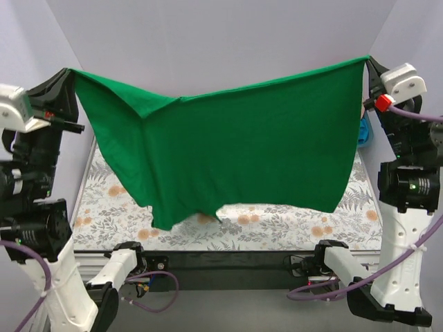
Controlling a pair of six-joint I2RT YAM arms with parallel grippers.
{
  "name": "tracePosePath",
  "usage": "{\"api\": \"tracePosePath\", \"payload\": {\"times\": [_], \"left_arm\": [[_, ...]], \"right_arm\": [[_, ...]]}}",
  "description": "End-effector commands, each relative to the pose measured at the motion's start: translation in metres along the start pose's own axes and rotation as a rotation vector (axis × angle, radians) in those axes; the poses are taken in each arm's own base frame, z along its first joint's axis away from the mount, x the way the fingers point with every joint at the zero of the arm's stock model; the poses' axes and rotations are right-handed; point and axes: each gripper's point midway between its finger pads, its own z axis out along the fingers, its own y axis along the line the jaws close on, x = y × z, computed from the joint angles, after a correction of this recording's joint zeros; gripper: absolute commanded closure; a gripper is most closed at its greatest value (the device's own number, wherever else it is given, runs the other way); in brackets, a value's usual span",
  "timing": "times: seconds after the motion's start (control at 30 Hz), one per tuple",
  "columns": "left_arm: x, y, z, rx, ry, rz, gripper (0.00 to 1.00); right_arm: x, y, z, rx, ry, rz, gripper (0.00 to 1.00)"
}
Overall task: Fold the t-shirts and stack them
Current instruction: Flatten the tshirt out
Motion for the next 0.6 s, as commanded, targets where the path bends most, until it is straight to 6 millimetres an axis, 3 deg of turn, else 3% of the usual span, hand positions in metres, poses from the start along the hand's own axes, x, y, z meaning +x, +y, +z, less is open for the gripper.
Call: {"api": "tracePosePath", "payload": {"times": [0.0,0.07,0.13,0.17,0.2,0.23,0.27,0.3,0.33,0.37,0.4,0.47,0.5,0.57], "left_arm": [[0.047,0.02,0.026,-0.063,0.119,0.01,1.0],[0.083,0.02,0.031,-0.048,0.192,0.008,1.0],[0.117,0.016,0.033,-0.018,0.256,-0.001,1.0],[0.154,0.015,0.032,-0.008,0.331,-0.019,1.0],[0.174,0.013,0.031,0.0,0.37,-0.037,1.0],[0.195,0.008,0.03,0.026,0.412,-0.058,1.0],[0.237,0.004,0.023,0.04,0.491,-0.085,1.0],[0.261,0.001,0.021,0.054,0.533,-0.107,1.0],[0.299,-0.004,0.014,0.076,0.587,-0.128,1.0],[0.3,-0.004,0.019,0.084,0.575,-0.129,1.0],[0.344,-0.006,0.012,0.085,0.657,-0.159,1.0],[0.378,-0.007,0.016,0.092,0.693,-0.173,1.0],[0.415,-0.007,0.013,0.093,0.763,-0.193,1.0],[0.449,-0.008,0.02,0.107,0.8,-0.208,1.0]], "right_arm": [[0.021,-0.006,0.02,0.012,0.02,-0.011,0.99],[0.039,0.007,0.027,-0.043,0.037,0.007,0.99],[0.076,0.036,0.031,-0.137,0.083,0.052,0.99],[0.092,0.049,0.031,-0.176,0.106,0.07,0.99],[0.104,0.057,0.033,-0.2,0.109,0.075,0.99],[0.141,0.082,0.032,-0.254,0.167,0.117,0.99],[0.156,0.091,0.034,-0.265,0.177,0.119,0.99],[0.172,0.1,0.035,-0.279,0.197,0.121,0.99],[0.207,0.123,0.034,-0.32,0.243,0.152,0.99],[0.224,0.133,0.034,-0.339,0.27,0.171,0.99],[0.252,0.153,0.035,-0.38,0.317,0.204,0.99],[0.281,0.174,0.036,-0.432,0.363,0.228,0.99],[0.305,0.201,0.039,-0.487,0.4,0.254,0.99],[0.329,0.219,0.044,-0.523,0.433,0.25,0.99]]}}
